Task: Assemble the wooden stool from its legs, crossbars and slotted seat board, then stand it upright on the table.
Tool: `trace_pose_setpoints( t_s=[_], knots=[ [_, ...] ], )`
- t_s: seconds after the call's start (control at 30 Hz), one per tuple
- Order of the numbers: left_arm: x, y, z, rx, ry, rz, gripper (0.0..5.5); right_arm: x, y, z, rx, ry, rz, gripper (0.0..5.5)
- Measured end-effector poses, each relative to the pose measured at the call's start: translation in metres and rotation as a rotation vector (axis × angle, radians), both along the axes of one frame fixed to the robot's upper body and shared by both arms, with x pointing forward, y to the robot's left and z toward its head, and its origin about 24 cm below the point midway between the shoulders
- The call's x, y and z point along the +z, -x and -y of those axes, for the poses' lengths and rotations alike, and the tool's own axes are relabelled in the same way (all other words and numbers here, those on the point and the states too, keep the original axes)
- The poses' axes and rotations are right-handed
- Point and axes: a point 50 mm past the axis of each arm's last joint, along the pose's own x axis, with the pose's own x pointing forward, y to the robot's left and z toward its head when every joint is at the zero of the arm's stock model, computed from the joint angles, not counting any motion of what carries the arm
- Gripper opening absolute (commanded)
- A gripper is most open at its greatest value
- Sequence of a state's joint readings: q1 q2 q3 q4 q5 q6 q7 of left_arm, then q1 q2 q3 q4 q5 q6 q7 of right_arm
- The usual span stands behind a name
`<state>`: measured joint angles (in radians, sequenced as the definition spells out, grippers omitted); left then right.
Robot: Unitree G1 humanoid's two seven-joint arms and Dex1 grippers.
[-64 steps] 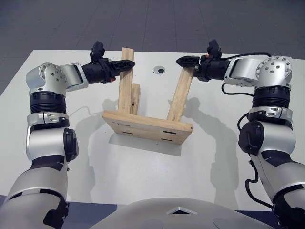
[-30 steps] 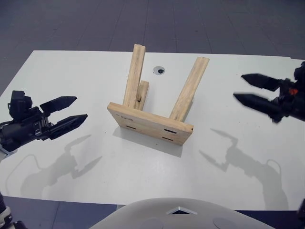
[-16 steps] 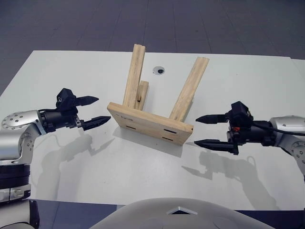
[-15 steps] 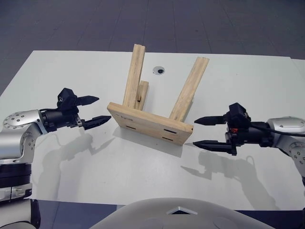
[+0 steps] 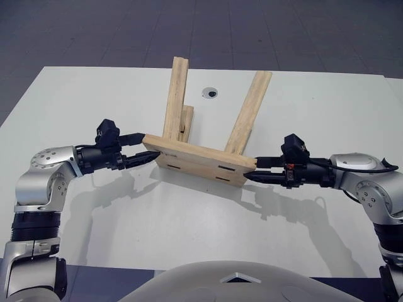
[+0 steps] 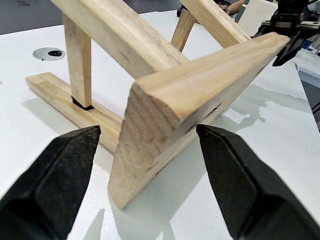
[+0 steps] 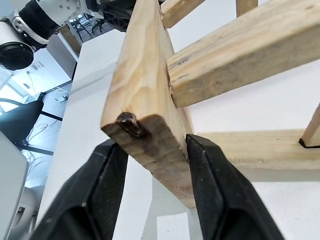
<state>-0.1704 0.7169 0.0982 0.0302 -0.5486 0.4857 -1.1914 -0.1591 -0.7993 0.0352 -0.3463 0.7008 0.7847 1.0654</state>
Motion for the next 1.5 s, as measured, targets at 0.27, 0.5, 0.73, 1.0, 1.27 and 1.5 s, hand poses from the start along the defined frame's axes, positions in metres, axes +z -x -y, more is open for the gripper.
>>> trace_pose_setpoints(
  t_s=[0.27, 0.5, 0.73, 1.0, 1.27, 1.5],
  knots=[
    [0.024, 0.007, -0.003, -0.032, 0.086, -0.043, 2.47, 0.026, -0.007, 0.004, -0.010, -0.060, -0.115, 1.72],
    [0.104, -0.013, 0.001, -0.024, 0.286, 0.036, 2.03, 0.077, -0.035, 0.010, -0.121, -0.312, -0.236, 1.60],
    [0.131, -0.060, 0.008, 0.157, 0.441, -0.086, 2.02, 0.086, -0.066, -0.002, -0.300, -0.503, -0.314, 1.60],
    [0.120, -0.097, 0.017, 0.328, 0.566, -0.318, 2.02, 0.088, -0.094, -0.025, -0.645, -0.732, -0.404, 1.60],
    [0.122, -0.132, 0.040, 0.523, 0.565, -0.491, 2.88, 0.096, -0.122, -0.037, -1.088, -0.822, -0.653, 2.33],
    [0.167, -0.148, 0.054, 0.554, 0.601, -0.363, 4.18, 0.108, -0.136, -0.040, -1.222, -0.888, -0.778, 3.55]
  ],
)
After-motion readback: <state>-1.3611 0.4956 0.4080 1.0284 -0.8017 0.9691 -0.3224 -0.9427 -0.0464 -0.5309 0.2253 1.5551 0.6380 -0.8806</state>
